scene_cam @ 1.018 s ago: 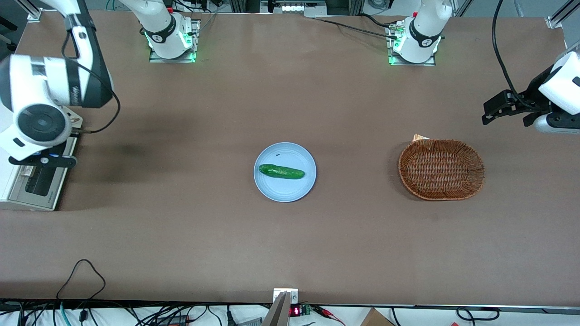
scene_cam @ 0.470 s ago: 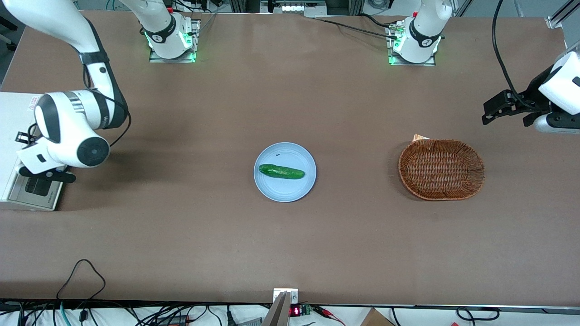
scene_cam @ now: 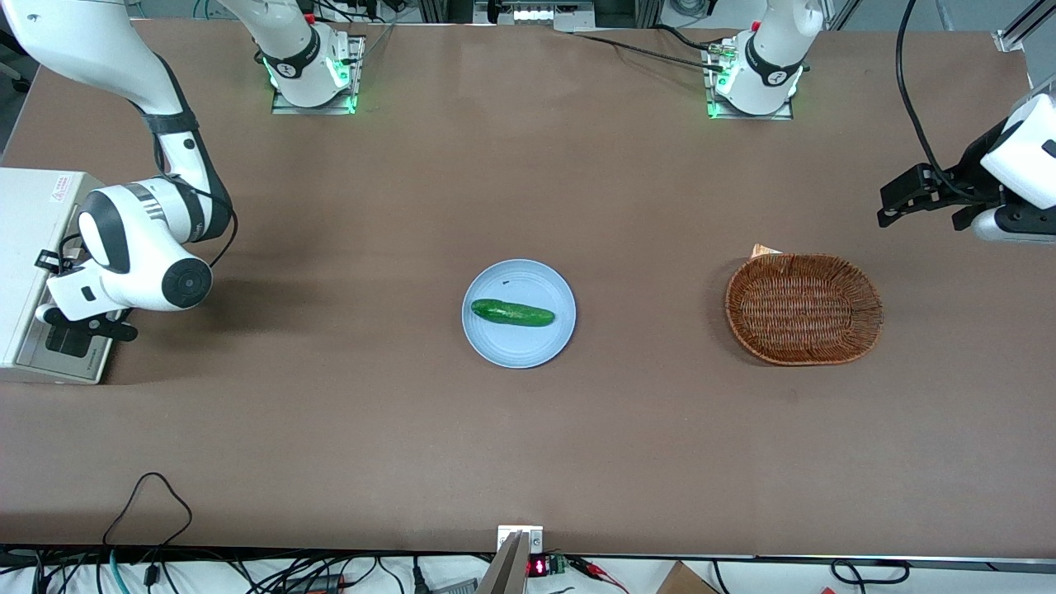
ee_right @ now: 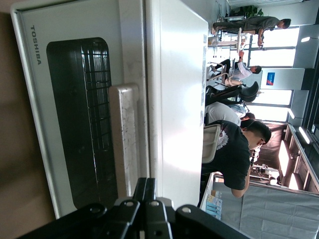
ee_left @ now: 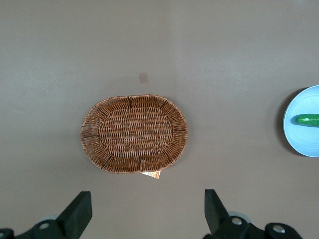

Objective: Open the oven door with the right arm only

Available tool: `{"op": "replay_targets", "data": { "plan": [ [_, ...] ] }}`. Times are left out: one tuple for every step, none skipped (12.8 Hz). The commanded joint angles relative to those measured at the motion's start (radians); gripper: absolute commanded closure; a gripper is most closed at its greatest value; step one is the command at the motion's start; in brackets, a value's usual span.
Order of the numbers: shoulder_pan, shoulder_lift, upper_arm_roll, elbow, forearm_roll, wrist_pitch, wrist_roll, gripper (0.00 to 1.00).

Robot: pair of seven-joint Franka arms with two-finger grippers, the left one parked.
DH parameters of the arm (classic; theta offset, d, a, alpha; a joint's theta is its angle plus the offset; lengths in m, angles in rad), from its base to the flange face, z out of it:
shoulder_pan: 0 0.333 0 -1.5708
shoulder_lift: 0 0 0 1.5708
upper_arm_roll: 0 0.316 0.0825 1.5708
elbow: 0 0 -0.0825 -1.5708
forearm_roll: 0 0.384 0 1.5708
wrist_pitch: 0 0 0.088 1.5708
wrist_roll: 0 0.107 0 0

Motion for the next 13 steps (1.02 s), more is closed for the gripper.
{"op": "replay_targets", "data": {
  "plan": [
    [-0.013, -0.002, 0.004, -0.021, -0.045, 0.017, 0.056, 0.98],
    [-0.018, 0.005, 0.004, -0.022, -0.048, 0.017, 0.069, 0.98],
    [-0.018, 0.013, 0.004, -0.021, -0.050, 0.018, 0.081, 0.98],
    [-0.018, 0.017, 0.004, -0.022, -0.051, 0.027, 0.095, 0.99],
    [-0.022, 0.019, 0.004, -0.022, -0.059, 0.032, 0.106, 0.98],
    [-0.027, 0.025, 0.004, -0.022, -0.064, 0.035, 0.110, 0.98],
    [-0.028, 0.025, 0.004, -0.022, -0.064, 0.041, 0.110, 0.98],
    [-0.028, 0.025, 0.004, -0.022, -0.064, 0.044, 0.110, 0.98],
    [-0.030, 0.025, 0.006, -0.021, -0.059, 0.050, 0.107, 0.98],
    [-0.030, 0.024, 0.007, -0.021, -0.053, 0.067, 0.104, 0.98],
    [-0.031, 0.025, 0.009, -0.021, -0.044, 0.083, 0.101, 0.98],
    [-0.031, 0.025, 0.009, -0.021, -0.023, 0.096, 0.094, 0.98],
    [-0.030, 0.024, 0.009, -0.021, 0.008, 0.112, 0.084, 0.98]
  ]
}}
